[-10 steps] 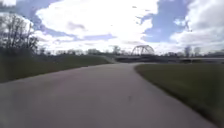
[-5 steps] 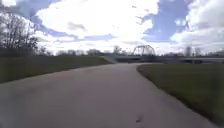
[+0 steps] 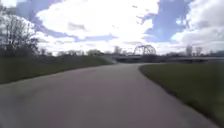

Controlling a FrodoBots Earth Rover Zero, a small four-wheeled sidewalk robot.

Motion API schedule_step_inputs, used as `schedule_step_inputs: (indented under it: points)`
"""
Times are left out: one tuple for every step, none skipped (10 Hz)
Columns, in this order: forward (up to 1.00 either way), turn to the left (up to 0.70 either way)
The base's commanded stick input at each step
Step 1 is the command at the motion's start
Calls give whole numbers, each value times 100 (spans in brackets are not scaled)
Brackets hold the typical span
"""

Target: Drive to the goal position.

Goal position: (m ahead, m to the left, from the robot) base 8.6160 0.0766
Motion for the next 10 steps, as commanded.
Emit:
schedule_step_inputs:
  points:
    - [100,0]
    - [100,-24]
    - [100,-2]
    - [100,0]
    - [100,-22]
    - [100,-13]
    - [100,0]
    - [100,-16]
    - [100,-27]
    - [100,-20]
